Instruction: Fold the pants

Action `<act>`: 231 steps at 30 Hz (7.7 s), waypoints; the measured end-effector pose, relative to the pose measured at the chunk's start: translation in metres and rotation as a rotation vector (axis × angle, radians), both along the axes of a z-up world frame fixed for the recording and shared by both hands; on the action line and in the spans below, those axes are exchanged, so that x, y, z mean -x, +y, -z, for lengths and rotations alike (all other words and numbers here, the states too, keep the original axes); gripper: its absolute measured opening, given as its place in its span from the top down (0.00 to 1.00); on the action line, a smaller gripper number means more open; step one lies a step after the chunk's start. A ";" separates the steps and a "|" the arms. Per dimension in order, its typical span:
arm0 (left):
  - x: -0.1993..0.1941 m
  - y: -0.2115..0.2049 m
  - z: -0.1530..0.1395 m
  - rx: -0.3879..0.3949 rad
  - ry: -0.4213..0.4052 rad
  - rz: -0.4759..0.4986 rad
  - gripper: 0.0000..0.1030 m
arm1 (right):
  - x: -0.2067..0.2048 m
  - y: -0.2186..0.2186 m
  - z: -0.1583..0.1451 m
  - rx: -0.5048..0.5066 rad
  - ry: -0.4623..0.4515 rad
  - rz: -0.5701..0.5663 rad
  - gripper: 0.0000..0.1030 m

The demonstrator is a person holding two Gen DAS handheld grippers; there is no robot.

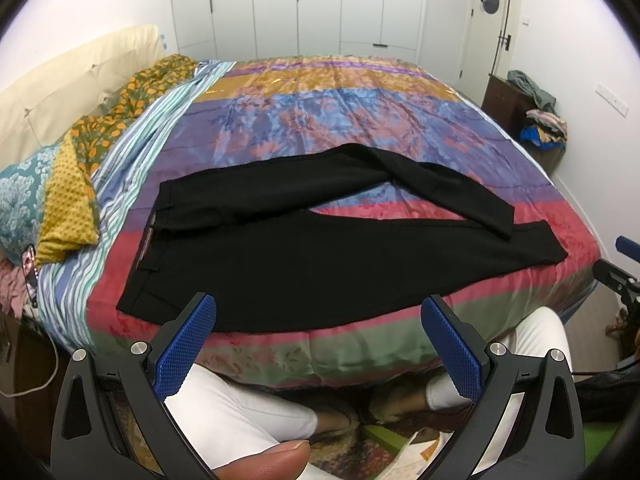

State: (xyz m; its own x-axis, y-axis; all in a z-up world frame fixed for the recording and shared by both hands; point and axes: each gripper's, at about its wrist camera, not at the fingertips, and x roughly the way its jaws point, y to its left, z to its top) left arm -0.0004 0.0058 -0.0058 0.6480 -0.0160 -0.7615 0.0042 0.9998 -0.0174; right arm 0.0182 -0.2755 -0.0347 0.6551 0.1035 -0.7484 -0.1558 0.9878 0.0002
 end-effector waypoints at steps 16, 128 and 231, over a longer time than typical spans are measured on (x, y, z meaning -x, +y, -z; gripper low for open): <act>0.005 -0.005 0.001 -0.014 -0.001 0.003 0.01 | 0.003 0.000 0.003 -0.014 -0.005 -0.002 0.00; -0.218 0.117 0.134 -0.132 0.127 -0.377 0.00 | -0.456 -0.114 0.156 -0.209 0.077 0.056 0.34; -0.243 0.187 0.230 0.036 0.183 -0.568 0.01 | -0.111 -0.189 0.183 -0.668 0.134 0.135 0.33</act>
